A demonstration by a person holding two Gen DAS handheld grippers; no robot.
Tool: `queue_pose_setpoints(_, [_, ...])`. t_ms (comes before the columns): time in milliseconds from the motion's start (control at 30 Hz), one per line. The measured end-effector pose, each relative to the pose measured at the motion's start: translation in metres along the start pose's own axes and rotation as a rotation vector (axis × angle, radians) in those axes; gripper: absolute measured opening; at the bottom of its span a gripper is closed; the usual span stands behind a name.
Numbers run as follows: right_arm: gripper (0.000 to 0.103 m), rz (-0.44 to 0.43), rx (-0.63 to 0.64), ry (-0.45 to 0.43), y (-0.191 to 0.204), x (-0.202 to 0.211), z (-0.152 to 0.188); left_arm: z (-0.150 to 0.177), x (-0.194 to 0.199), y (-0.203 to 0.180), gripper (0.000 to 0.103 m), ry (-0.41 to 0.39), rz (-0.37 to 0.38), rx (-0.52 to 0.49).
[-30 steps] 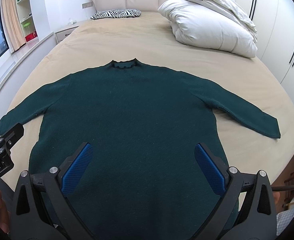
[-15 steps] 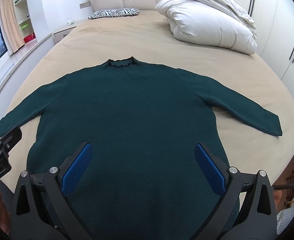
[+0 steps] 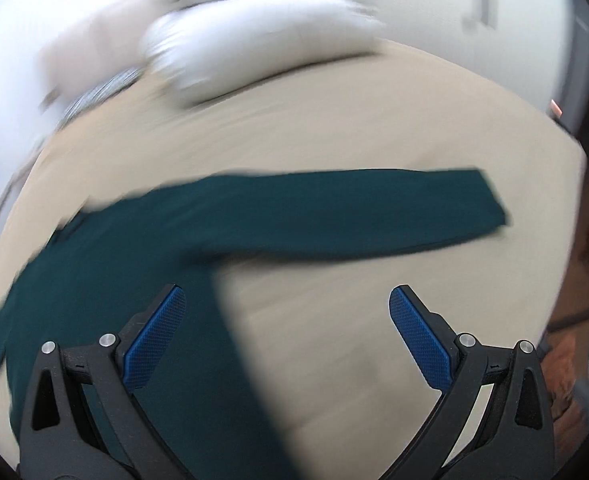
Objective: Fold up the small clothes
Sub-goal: 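Grasp the sleeve cuff with the right tool and fold it across the sweater body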
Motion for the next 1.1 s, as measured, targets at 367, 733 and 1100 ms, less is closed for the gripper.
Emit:
queue_pose_setpoints(367, [0.073, -0.084, -0.546, -0.036, -0.206, -0.078, -0.030, -0.027, -0.010, -0.030, 0.103, -0.089, 0.104, -0.040])
queue_pose_setpoints(733, [0.045, -0.123, -0.594, -0.020, -0.226, -0.129, -0.035, -0.033, -0.013, -0.010, 0.103, -0.040, 0.094, 0.022])
queue_pose_setpoints(1100, [0.008, -0.122, -0.311, -0.041, -0.163, -0.094, -0.071, -0.035, -0.008, -0.011, 0.103, -0.050, 0.153, 0.019])
Point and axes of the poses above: each gripper's, at about its wrist camera, not at the fingertips, and x roughly against the way its jaws point, y to its left, z to its underside, the point moved 9 cm from there along -x, roughly the way its jaws point, and after that the axes turned 8 degrees about x, right-handed, at the moved point
